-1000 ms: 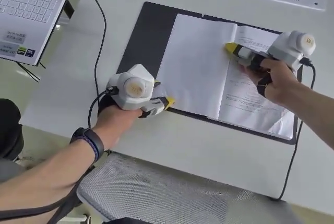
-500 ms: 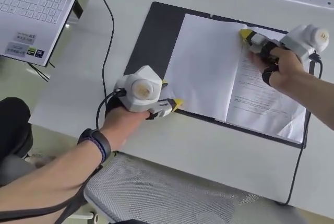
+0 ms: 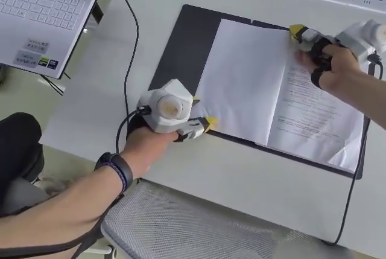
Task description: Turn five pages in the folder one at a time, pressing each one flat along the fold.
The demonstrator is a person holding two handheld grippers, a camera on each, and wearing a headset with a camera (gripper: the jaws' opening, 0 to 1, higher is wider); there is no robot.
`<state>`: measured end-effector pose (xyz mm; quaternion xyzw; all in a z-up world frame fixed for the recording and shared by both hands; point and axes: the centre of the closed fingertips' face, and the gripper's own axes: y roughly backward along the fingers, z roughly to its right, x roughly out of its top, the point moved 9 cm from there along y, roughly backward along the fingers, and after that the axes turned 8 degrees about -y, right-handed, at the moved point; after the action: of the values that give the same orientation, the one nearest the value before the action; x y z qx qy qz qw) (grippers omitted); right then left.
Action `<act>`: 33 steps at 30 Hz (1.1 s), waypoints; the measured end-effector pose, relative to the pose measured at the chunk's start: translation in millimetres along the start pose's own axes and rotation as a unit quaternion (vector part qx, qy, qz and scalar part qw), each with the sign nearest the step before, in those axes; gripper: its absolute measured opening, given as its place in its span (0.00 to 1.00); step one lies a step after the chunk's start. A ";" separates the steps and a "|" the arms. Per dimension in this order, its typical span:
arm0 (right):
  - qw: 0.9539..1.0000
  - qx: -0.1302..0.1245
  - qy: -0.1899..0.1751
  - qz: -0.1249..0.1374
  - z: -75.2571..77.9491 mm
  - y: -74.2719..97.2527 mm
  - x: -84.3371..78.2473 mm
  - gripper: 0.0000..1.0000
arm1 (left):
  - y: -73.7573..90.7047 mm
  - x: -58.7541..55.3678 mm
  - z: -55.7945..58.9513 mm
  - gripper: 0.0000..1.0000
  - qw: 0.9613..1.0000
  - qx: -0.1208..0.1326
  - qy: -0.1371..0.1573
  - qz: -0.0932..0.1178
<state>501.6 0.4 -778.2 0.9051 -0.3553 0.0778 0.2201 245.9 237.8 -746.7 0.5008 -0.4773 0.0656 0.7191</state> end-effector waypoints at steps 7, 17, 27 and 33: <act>1.000 0.000 0.003 -0.003 -4.7 2.5 -3.4 0.00 | -1.6 -1.4 -1.7 0.37 1.000 0.001 0.000 0.000; 0.996 0.013 0.057 -0.061 -7.7 18.4 -23.3 0.00 | -4.8 -4.2 -4.0 0.37 1.000 0.001 0.001 0.002; 0.989 0.036 0.082 -0.119 -4.5 40.7 -50.0 0.00 | -7.0 -6.6 -5.0 0.37 1.000 0.001 0.002 0.004; 0.988 0.044 0.069 -0.128 -1.3 54.9 -61.4 0.00 | -8.6 -8.1 -6.5 0.37 1.000 0.002 0.002 0.005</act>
<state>419.2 2.6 -776.5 0.9445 -0.2164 0.1267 0.2121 250.5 241.7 -758.7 0.4995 -0.4783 0.0707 0.7188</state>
